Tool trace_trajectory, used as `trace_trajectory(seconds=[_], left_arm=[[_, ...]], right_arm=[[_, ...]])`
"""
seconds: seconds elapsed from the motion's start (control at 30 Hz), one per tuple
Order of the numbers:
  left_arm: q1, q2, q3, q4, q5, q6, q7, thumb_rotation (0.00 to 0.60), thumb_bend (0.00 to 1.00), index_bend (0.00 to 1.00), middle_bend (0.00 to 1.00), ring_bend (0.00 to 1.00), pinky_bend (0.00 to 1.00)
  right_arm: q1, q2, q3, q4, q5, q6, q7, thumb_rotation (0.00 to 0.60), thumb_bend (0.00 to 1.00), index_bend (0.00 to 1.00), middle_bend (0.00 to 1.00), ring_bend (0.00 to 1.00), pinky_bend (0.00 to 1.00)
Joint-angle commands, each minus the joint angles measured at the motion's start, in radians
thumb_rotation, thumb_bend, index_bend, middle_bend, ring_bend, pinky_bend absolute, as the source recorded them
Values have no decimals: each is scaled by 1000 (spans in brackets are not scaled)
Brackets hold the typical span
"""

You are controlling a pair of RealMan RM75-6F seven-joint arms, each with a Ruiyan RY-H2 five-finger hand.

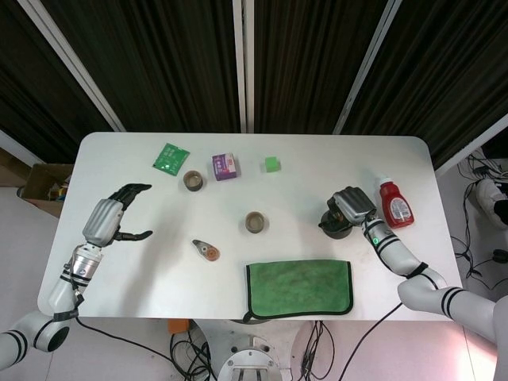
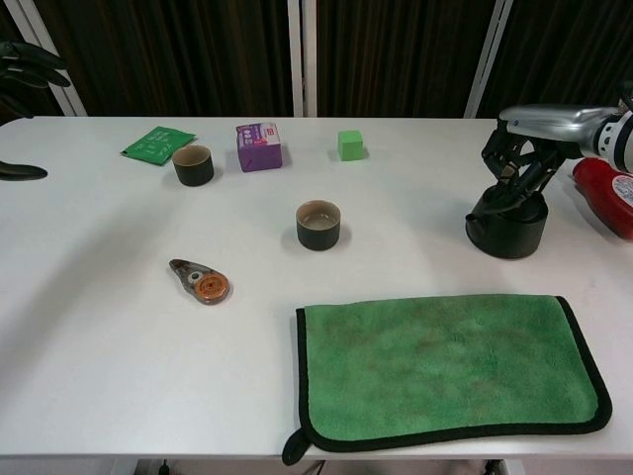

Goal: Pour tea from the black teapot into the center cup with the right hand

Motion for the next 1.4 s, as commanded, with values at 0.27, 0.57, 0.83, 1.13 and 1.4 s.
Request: trace_trajectory(seconds=[0.27, 0.57, 0.83, 1.13, 1.4], left_arm=[[0, 1, 1, -1, 1, 1, 1, 600, 63, 173, 184, 163, 304], [24, 46, -15, -26, -11, 44, 30, 600, 64, 173, 184, 164, 304], [118, 118, -26, -45, -62, 158, 272, 600, 63, 170, 183, 163, 303], [303, 193, 89, -116, -78, 260, 562, 600, 63, 120, 125, 118, 253], [342, 192, 124, -81, -18, 274, 445, 600, 63, 120, 128, 119, 243]], right_arm=[[-6, 15, 8, -7, 0, 20, -32, 433, 0, 315, 413, 270, 129], [-79, 161, 30, -187, -65, 208, -11, 416, 0, 0, 79, 0, 0], [-379, 385, -61, -493, -183, 668, -270, 406, 163, 0, 1, 0, 0], [-649, 295, -176, -408, -172, 892, -349, 418, 254, 0, 0, 0, 0], [-674, 247, -169, -332, -177, 852, -282, 418, 249, 0, 0, 0, 0]])
